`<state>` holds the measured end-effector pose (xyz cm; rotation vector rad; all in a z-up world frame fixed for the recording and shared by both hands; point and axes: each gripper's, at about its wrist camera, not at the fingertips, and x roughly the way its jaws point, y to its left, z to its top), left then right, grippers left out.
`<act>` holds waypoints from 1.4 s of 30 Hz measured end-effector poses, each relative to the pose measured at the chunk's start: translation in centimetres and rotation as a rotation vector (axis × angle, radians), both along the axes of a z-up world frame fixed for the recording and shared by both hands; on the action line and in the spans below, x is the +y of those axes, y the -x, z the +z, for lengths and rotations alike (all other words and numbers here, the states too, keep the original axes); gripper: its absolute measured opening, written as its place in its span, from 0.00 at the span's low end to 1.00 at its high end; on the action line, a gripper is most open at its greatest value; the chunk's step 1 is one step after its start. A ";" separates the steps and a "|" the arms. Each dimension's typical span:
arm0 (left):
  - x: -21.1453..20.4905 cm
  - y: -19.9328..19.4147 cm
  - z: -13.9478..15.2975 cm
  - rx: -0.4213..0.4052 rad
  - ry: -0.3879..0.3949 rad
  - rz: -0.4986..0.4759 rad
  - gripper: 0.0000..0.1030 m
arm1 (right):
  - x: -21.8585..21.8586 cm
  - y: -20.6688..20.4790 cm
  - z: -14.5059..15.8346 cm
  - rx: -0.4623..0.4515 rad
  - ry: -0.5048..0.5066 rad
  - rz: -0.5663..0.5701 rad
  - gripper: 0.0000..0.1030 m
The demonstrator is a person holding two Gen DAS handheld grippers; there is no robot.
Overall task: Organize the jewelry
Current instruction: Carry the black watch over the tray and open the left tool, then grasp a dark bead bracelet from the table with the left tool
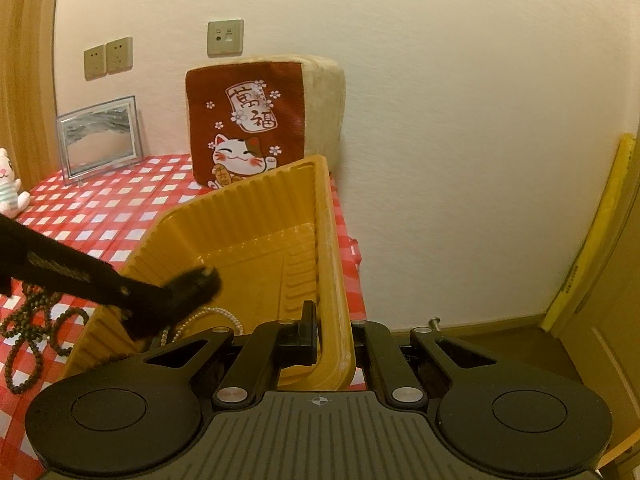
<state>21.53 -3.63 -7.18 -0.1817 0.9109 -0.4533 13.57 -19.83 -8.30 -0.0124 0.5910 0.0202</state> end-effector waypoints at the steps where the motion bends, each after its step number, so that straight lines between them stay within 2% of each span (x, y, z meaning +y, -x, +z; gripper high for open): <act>1: -0.2 0.0 -0.3 0.011 0.004 -0.001 0.08 | 0.0 0.0 0.0 0.000 0.000 0.001 0.04; 10: -1.5 -0.3 -1.7 0.071 0.025 0.016 0.08 | -0.1 0.0 -0.2 0.002 -0.002 0.006 0.04; 13: -1.2 -0.2 -1.3 0.071 0.053 0.026 0.14 | -0.3 0.0 -0.3 0.007 -0.007 0.004 0.04; 19: 0.9 1.0 0.9 0.004 0.074 0.048 0.20 | -0.4 -0.2 -0.5 0.009 -0.008 0.005 0.04; 25: 5.9 2.6 1.8 -0.063 -0.026 0.156 0.26 | -0.5 -0.3 -0.6 0.013 -0.012 0.005 0.04; 28: 8.6 3.3 1.8 -0.068 -0.076 0.220 0.34 | -0.7 -0.3 -0.7 0.015 -0.013 0.006 0.04; 32: 11.2 4.0 1.0 -0.051 -0.142 0.279 0.34 | -0.7 -0.3 -0.7 0.015 -0.013 0.006 0.04; 37: 12.6 5.0 -0.6 -0.012 -0.171 0.296 0.34 | -0.7 -0.4 -0.9 0.016 -0.011 0.005 0.04; 42: 12.2 5.6 -1.7 -0.010 -0.192 0.255 0.34 | -0.7 -0.3 -1.0 0.016 -0.009 0.004 0.04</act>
